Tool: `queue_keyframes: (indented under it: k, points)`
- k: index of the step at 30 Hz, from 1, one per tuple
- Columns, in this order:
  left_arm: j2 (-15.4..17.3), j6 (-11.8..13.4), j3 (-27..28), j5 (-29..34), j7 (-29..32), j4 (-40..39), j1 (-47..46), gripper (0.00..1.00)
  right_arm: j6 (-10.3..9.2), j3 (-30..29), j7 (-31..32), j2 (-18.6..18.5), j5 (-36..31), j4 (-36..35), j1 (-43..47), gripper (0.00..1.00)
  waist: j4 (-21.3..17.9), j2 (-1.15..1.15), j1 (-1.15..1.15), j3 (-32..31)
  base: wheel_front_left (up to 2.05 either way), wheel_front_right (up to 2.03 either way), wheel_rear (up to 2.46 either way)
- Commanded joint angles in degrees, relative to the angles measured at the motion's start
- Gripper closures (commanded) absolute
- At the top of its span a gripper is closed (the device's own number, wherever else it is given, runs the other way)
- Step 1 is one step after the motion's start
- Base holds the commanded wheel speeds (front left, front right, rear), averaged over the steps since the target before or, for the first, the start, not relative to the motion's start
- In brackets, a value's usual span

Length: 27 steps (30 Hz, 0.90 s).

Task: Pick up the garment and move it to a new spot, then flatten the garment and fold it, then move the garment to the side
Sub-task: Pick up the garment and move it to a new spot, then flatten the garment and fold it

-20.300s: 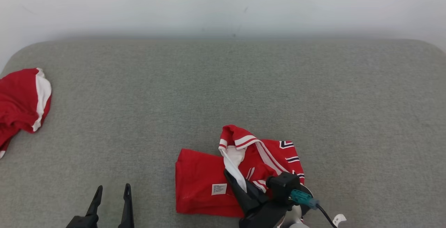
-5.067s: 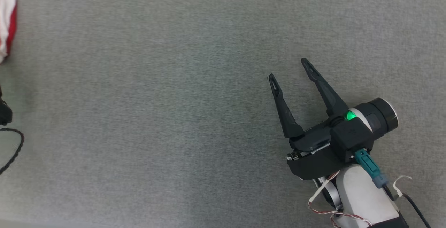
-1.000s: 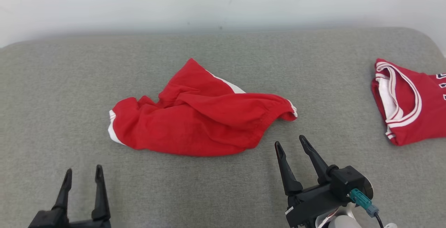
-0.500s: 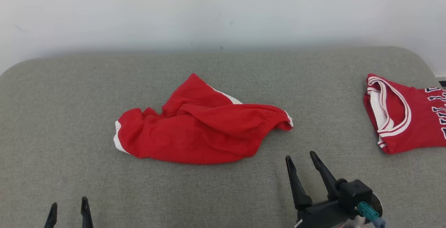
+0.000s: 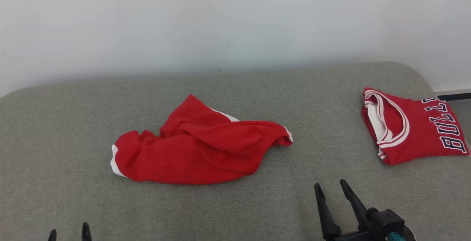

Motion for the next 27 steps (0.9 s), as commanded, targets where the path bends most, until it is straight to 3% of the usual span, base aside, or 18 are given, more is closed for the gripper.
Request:
queue_keyframes:
  k: [1, 16, 27]
  points:
    - [-0.09, 0.11, 0.19, -0.13, -0.16, -0.03, 0.33, 0.00, -0.15, -0.24, 0.01, -0.05, -0.38, -0.17, 0.57, 0.00, -0.51, 0.00, 0.01, -0.56, 0.00, 0.00, 0.00]
    - [-0.10, 0.10, -0.60, -0.40, -0.16, -0.33, 0.19, 0.00, -0.15, 0.50, 0.01, -0.02, -0.58, -0.15, 1.28, 0.00, -0.55, 0.00, 0.01, -0.76, 0.00, 0.00, 0.00]
    - [-0.10, 0.08, -4.69, -1.67, -0.16, 0.22, -3.11, 0.00, -0.15, 3.00, 0.01, -0.03, -2.66, 3.44, -3.63, 0.00, 5.95, 0.00, 0.01, 5.42, 0.00, 0.00, 0.00]
